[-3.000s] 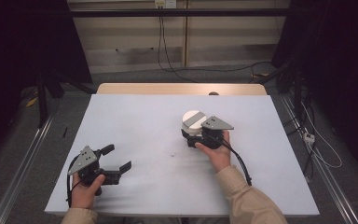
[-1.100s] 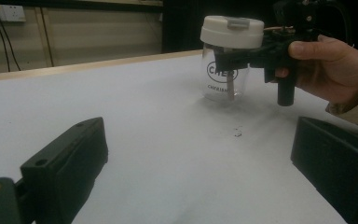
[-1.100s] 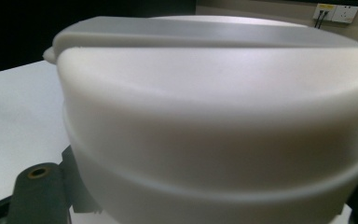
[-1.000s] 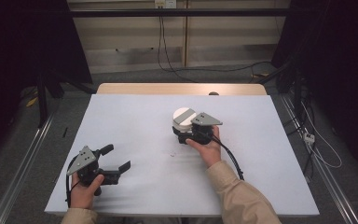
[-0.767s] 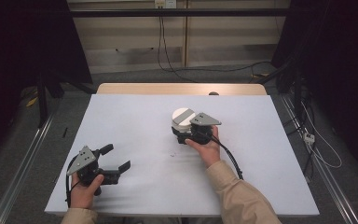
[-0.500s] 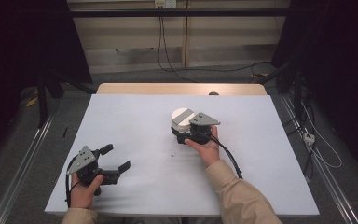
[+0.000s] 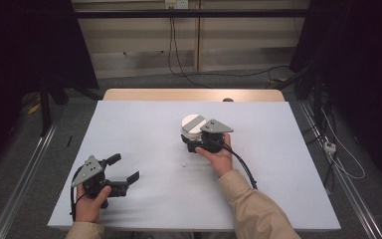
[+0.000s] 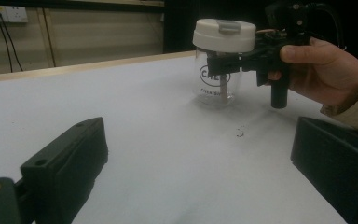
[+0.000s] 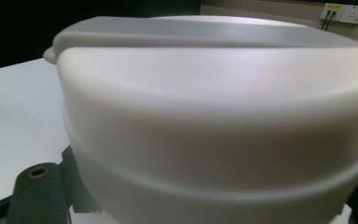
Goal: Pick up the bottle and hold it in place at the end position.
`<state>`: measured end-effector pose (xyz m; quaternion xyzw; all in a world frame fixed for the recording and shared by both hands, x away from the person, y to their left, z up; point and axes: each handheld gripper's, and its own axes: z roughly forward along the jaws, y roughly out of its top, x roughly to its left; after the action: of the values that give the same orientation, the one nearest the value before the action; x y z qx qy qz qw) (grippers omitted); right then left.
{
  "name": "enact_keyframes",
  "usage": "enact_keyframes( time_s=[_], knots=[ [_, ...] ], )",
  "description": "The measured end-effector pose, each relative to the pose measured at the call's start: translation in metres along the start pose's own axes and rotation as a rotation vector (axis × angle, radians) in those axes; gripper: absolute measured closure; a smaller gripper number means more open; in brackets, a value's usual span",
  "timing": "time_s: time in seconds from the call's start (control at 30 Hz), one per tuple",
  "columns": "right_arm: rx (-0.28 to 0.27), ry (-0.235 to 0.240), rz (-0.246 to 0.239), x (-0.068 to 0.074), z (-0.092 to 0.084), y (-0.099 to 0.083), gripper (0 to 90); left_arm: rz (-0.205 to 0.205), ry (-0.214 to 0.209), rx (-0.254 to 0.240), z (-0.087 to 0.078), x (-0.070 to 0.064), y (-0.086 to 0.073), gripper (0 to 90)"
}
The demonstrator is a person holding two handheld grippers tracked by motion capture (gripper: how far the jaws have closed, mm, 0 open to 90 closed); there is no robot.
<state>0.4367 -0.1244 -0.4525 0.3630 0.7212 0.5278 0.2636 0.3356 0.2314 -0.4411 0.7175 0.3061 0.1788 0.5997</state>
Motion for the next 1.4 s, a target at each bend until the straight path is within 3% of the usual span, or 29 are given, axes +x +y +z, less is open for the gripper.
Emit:
enact_keyframes(
  time_s=[1.4],
  knots=[
    [0.004, -0.009, -0.014, -0.0021, 0.0069, -0.0023, 18.5, 0.001, 0.002, 0.004, -0.0006, -0.0033, 0.0000, 3.3]
  ],
)
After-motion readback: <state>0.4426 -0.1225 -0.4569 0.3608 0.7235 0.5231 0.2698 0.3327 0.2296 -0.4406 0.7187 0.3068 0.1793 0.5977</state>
